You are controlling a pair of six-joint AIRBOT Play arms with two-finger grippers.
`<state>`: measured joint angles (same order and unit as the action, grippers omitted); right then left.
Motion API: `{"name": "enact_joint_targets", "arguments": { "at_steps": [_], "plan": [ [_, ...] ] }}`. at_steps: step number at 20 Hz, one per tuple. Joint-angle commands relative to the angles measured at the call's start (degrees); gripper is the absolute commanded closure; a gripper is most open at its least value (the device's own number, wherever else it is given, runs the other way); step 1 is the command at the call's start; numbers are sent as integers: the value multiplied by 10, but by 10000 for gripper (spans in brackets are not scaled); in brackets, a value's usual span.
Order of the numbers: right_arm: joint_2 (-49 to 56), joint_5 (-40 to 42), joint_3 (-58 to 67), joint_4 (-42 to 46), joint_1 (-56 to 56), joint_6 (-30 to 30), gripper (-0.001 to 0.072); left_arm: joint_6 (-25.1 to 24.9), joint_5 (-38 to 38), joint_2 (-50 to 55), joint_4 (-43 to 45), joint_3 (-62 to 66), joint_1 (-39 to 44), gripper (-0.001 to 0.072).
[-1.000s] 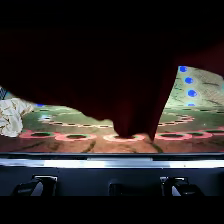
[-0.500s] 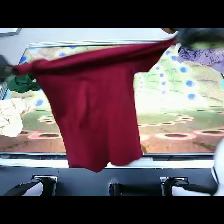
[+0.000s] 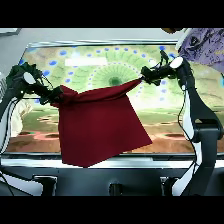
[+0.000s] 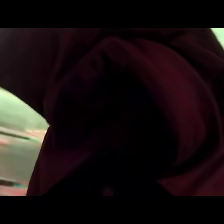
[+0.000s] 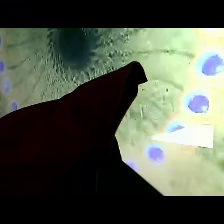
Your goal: Fold the clothes and pants, and hang the long-sleeved shirts on hangers.
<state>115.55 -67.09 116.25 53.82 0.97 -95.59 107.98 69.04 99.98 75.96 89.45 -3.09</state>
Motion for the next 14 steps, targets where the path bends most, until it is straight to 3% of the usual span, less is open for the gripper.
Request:
{"name": "enact_joint_targets", "arguments": {
  "at_steps": [1, 2, 3, 4, 5, 8, 10, 12, 13, 14],
  "plan": [
    [17, -9, 0, -26, 0, 4, 684, -33, 2, 7, -10, 17, -18, 651],
    [14, -14, 0, -25, 0, 5, 684, -52, 16, -10, -9, 27, -35, 642],
    [10, -19, 0, -24, 0, 5, 684, -66, 26, -32, -10, 32, -56, 564],
    [6, -22, 0, -23, 0, 5, 684, -81, 36, -54, -10, 31, -76, 302],
    [2, -24, 0, -22, 0, 8, 684, -93, 50, -76, -10, 31, -96, -11],
    [-13, -32, 0, -20, -1, 16, 684, -127, 99, -138, -10, 15, -151, -13],
    [-20, -40, 0, -14, -1, 18, 676, -126, 84, -182, -13, -34, -179, -13],
    [-22, -62, 0, -14, -1, 19, 393, -127, 65, -207, -43, -97, -195, -13],
    [-24, -88, 0, -10, -3, 20, 319, -127, 58, -211, -59, -127, -197, -13],
    [-30, -118, 0, -5, -9, 23, 306, -127, 50, -211, -71, -151, -197, -13]
  ]
}}
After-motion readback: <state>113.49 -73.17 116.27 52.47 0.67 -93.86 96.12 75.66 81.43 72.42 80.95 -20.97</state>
